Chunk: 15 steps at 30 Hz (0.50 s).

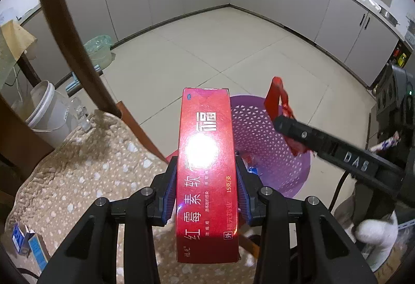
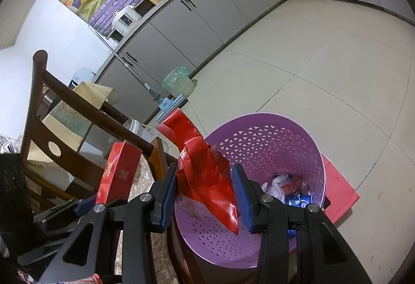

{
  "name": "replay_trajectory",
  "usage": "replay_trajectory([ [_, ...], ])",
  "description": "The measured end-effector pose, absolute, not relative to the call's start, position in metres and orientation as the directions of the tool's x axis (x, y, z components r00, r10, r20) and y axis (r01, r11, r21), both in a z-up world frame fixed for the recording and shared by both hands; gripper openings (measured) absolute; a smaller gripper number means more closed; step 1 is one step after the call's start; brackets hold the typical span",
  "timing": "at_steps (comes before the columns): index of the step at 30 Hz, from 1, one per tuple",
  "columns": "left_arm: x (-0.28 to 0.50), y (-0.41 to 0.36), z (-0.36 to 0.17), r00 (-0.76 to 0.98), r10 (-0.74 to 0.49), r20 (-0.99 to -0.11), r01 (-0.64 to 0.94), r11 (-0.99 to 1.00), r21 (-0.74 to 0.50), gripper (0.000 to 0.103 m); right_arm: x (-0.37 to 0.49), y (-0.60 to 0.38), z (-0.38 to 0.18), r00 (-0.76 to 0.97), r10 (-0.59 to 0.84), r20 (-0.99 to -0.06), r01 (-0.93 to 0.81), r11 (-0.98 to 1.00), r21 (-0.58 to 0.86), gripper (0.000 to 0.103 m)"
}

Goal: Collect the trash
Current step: 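Carry the red box and red wrapper over the purple basket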

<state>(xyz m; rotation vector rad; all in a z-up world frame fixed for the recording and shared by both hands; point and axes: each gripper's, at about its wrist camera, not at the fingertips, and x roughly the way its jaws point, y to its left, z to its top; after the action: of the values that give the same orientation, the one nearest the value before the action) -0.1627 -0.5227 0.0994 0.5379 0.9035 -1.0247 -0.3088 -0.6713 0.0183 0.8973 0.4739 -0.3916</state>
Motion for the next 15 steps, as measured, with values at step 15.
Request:
replay_trajectory([
  [15, -0.162, -0.563, 0.077, 0.153, -0.472, -0.868, 0.907, 0.417, -0.067, 0.039, -0.322, -0.682, 0.011, 0.817, -0.16, -0.554, 0.546, 0.52, 0.657, 0.045],
])
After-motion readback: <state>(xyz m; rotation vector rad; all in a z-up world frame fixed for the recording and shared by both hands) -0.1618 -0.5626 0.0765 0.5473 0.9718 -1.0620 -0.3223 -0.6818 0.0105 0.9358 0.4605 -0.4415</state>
